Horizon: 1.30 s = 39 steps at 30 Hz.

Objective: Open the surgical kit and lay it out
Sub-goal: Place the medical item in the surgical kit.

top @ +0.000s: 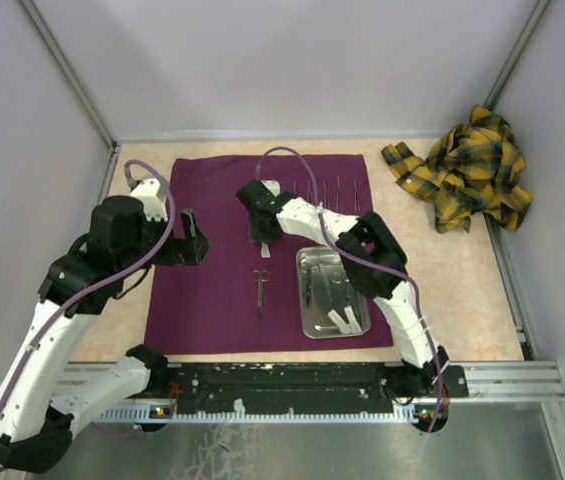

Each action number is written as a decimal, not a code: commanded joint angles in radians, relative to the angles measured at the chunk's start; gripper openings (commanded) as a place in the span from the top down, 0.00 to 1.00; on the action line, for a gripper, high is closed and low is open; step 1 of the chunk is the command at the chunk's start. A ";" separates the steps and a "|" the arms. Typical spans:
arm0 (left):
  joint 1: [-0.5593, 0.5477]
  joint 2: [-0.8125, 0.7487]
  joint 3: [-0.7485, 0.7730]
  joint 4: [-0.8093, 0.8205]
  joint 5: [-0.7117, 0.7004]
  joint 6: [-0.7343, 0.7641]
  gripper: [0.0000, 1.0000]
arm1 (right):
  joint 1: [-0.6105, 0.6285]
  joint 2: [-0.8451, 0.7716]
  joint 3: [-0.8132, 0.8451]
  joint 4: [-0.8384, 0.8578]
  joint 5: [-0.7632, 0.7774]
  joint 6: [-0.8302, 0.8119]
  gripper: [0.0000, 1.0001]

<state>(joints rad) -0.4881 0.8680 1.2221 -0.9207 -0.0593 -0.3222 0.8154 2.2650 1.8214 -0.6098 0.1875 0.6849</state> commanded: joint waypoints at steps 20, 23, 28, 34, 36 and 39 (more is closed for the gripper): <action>0.005 -0.027 0.042 -0.016 -0.003 0.021 0.00 | 0.023 -0.170 -0.105 0.027 0.074 0.001 0.91; 0.004 -0.026 0.045 -0.018 -0.005 0.021 0.00 | 0.028 -0.147 -0.091 0.026 0.068 -0.003 1.00; 0.005 -0.027 0.040 -0.020 -0.007 0.020 0.00 | 0.039 -0.100 -0.051 0.007 0.071 -0.014 1.00; 0.004 -0.027 0.042 -0.023 -0.012 0.025 0.00 | 0.041 -0.050 0.010 -0.036 0.086 -0.025 1.00; 0.005 -0.027 0.040 -0.024 -0.015 0.025 0.00 | 0.041 -0.033 0.027 -0.051 0.092 -0.029 1.00; 0.005 -0.026 0.039 -0.023 -0.013 0.025 0.00 | 0.042 -0.024 0.039 -0.068 0.101 -0.031 1.00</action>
<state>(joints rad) -0.4881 0.8486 1.2320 -0.9283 -0.0635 -0.3126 0.8448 2.2295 1.7916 -0.6540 0.2432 0.6697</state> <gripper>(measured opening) 0.997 0.004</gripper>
